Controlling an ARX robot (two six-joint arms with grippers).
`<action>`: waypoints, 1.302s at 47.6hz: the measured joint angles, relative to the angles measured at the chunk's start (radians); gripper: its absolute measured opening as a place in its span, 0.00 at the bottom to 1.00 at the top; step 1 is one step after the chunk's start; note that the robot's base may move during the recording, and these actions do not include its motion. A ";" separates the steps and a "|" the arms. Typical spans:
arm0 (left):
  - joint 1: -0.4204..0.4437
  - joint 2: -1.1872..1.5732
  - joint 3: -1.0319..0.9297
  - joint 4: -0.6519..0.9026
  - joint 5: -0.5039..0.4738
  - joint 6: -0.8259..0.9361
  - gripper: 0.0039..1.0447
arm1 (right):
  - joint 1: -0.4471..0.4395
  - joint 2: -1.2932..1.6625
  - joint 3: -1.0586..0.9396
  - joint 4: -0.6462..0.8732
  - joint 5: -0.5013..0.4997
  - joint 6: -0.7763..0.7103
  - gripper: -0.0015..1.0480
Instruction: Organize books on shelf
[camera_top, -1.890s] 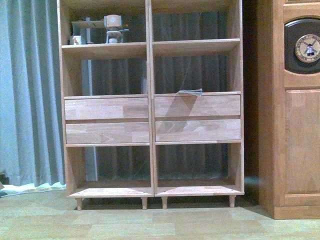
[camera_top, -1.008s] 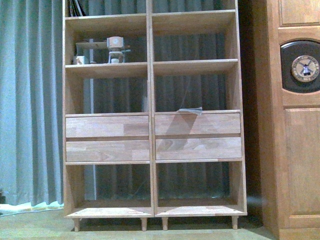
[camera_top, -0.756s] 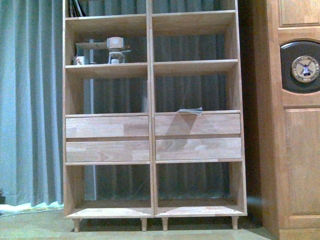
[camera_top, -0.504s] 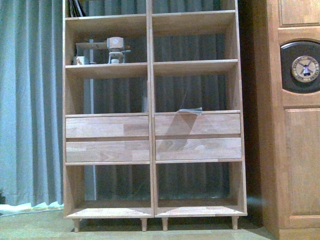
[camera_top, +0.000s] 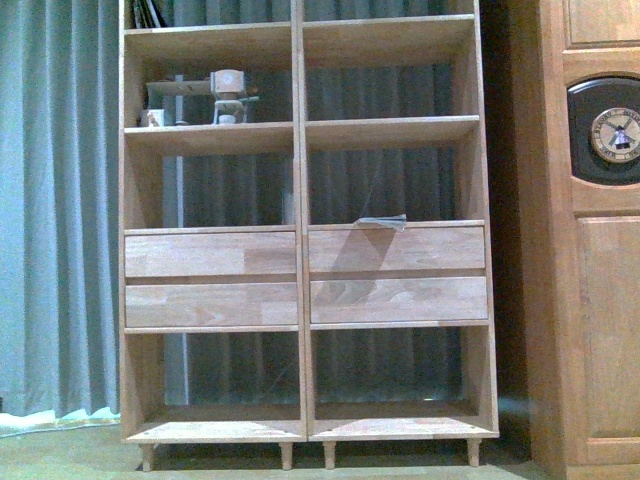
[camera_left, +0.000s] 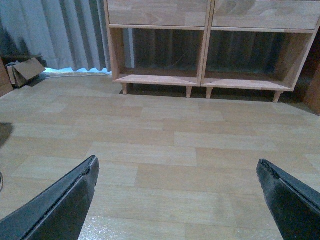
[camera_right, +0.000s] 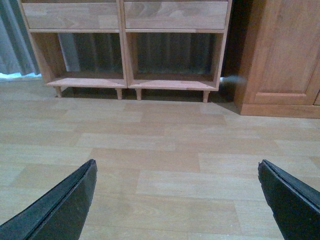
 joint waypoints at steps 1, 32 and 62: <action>0.000 0.000 0.000 0.000 0.000 0.000 0.93 | 0.000 0.000 0.000 0.000 0.000 0.000 0.93; 0.000 0.000 0.000 0.000 0.000 0.000 0.93 | 0.000 0.000 0.000 0.000 0.000 0.000 0.93; 0.000 0.000 0.000 0.000 0.000 0.000 0.93 | 0.000 0.000 0.000 0.000 0.000 0.000 0.93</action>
